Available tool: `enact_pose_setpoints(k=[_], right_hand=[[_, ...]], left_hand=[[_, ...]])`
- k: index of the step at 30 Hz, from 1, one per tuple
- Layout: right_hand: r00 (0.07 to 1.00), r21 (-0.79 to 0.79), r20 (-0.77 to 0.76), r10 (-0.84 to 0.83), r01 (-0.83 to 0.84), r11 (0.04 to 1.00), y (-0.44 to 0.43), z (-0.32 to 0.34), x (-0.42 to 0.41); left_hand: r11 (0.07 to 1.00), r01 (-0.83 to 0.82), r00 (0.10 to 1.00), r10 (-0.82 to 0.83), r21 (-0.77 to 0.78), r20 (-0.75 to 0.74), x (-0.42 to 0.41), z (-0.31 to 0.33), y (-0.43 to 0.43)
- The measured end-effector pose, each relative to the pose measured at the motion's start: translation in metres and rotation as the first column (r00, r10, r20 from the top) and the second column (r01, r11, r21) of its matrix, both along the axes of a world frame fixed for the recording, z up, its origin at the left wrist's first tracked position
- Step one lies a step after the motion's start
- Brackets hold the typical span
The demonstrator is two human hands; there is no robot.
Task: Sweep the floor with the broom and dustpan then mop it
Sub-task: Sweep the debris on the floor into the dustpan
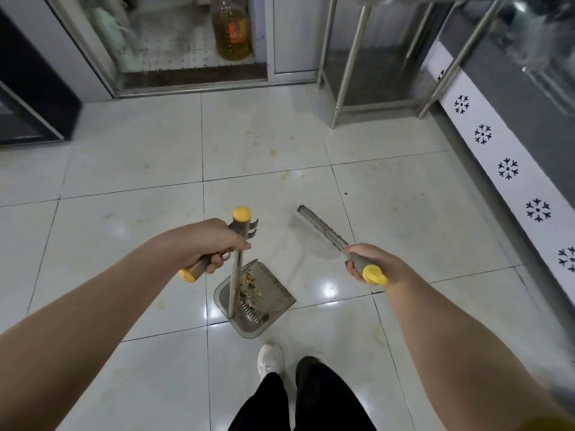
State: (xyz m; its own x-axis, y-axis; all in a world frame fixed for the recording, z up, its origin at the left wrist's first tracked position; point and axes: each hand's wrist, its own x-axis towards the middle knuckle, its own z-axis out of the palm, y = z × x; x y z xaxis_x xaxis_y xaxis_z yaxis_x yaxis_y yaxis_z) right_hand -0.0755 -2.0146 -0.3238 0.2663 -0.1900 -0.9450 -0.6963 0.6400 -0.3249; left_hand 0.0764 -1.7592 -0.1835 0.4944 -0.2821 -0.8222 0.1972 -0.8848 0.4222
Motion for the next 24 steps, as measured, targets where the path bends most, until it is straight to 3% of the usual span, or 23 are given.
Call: enact_pose_setpoints(k=[7, 16, 24], right_hand=[[0.995, 0.004, 0.018, -0.103, 0.103, 0.995, -0.038, -0.024, 0.043], [0.994, -0.04, 0.046, -0.101, 0.103, 0.994, -0.083, -0.047, 0.123], [0.992, -0.051, -0.124, 0.024, -0.031, 0.998, -0.093, -0.056, 0.128]], left_hand=[[0.996, 0.075, 0.997, -0.074, 0.039, -0.026, 0.04, -0.009, -0.044], [0.992, 0.097, 0.995, -0.094, 0.076, -0.041, 0.089, -0.013, -0.099], [0.982, 0.129, 0.992, -0.125, 0.138, -0.037, 0.096, -0.024, -0.127]])
